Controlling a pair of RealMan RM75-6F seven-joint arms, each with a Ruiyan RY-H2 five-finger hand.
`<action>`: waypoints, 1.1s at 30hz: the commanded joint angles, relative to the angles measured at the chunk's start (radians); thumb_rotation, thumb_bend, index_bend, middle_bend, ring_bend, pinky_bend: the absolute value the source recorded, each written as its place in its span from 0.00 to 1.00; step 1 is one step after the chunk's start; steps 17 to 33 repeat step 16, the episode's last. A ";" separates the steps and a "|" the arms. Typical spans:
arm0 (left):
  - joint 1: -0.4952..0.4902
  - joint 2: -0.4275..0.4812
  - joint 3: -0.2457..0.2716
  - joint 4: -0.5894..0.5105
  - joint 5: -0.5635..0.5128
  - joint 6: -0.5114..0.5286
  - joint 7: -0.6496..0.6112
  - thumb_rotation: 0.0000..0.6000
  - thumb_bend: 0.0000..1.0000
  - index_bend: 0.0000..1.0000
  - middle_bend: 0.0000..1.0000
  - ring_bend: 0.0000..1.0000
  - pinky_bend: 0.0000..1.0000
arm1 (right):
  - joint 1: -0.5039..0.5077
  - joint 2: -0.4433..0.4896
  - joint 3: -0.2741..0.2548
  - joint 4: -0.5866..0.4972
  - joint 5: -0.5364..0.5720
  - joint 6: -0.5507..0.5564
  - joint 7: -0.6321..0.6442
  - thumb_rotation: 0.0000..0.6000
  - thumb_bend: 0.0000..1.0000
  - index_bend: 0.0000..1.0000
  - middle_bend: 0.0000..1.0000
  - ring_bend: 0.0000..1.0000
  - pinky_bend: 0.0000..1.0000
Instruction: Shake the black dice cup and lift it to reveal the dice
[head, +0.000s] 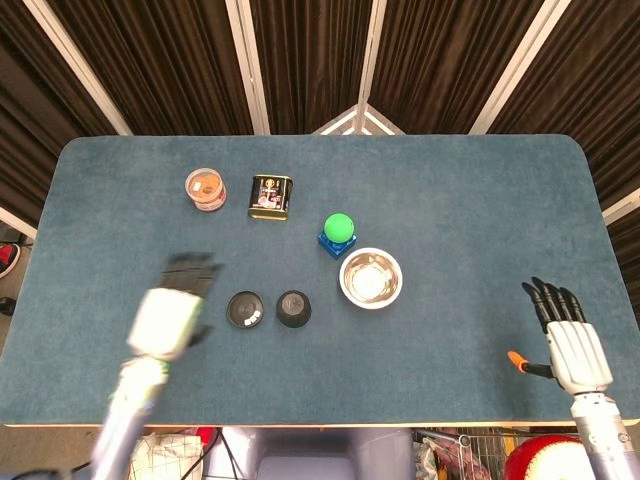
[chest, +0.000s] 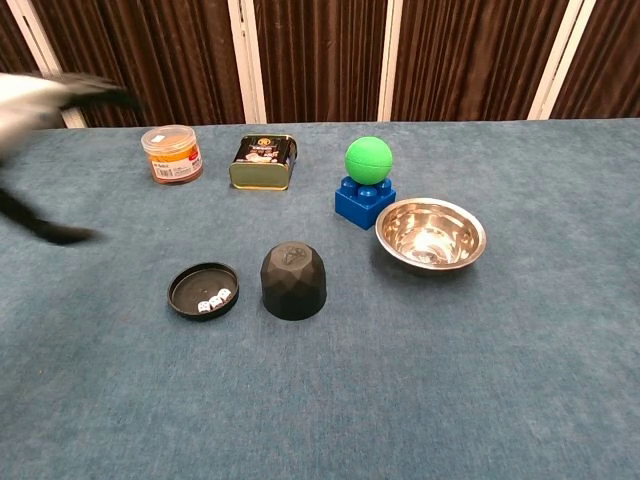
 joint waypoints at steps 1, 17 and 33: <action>0.198 0.103 0.096 0.166 0.152 0.244 -0.189 1.00 0.25 0.16 0.07 0.00 0.01 | -0.004 -0.009 0.004 0.015 -0.003 0.012 -0.005 1.00 0.18 0.03 0.00 0.01 0.00; 0.339 0.141 0.029 0.371 0.055 0.237 -0.549 1.00 0.25 0.17 0.10 0.00 0.04 | 0.000 -0.068 0.024 0.098 -0.030 0.063 -0.035 1.00 0.19 0.03 0.00 0.01 0.00; 0.339 0.141 0.029 0.371 0.055 0.237 -0.549 1.00 0.25 0.17 0.10 0.00 0.04 | 0.000 -0.068 0.024 0.098 -0.030 0.063 -0.035 1.00 0.19 0.03 0.00 0.01 0.00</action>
